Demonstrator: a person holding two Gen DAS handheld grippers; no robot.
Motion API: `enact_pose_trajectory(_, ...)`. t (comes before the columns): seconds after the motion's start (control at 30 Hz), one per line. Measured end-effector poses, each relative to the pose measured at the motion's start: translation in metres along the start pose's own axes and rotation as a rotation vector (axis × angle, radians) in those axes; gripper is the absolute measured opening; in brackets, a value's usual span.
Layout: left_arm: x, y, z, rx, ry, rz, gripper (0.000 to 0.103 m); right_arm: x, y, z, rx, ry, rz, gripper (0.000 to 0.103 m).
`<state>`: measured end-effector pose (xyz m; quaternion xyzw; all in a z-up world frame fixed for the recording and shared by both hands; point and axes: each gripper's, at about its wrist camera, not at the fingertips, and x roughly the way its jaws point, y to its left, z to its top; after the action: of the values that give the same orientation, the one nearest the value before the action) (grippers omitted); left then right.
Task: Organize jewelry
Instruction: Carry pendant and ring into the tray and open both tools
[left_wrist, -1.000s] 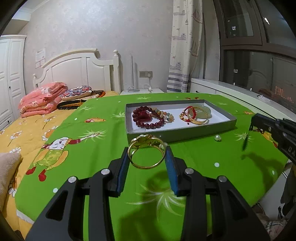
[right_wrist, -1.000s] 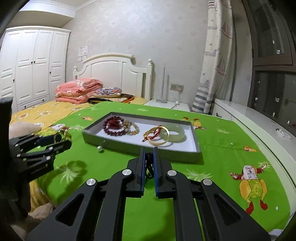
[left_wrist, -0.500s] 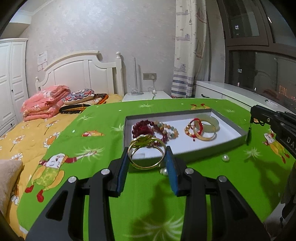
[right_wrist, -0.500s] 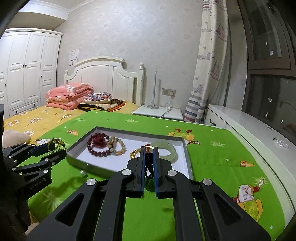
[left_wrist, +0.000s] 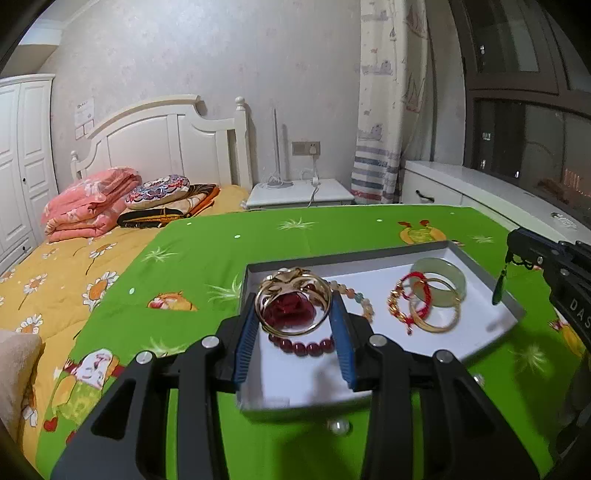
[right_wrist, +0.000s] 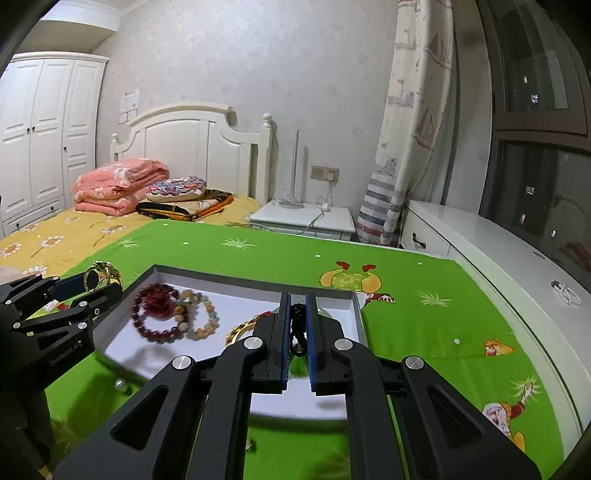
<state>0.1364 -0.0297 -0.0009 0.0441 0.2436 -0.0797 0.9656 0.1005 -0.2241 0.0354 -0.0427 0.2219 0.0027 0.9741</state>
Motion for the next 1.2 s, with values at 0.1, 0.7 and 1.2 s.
enact_pose_trajectory(0.1, 0.016, -0.002, 0.009, 0.003, 0.017, 0.011, 0.037, 0.015, 0.000, 0.008, -0.004, 0.016, 0.001, 0.008)
enact_pose_trajectory(0.7, 0.085, -0.003, 0.029, 0.003, 0.127, 0.064, 0.039, 0.081, 0.011, 0.015, -0.023, 0.160, 0.016, 0.013)
enact_pose_trajectory(1.2, 0.039, 0.012, 0.022, -0.036, 0.043, 0.060, 0.091, 0.030, 0.004, 0.003, 0.000, 0.126, 0.074, 0.045)
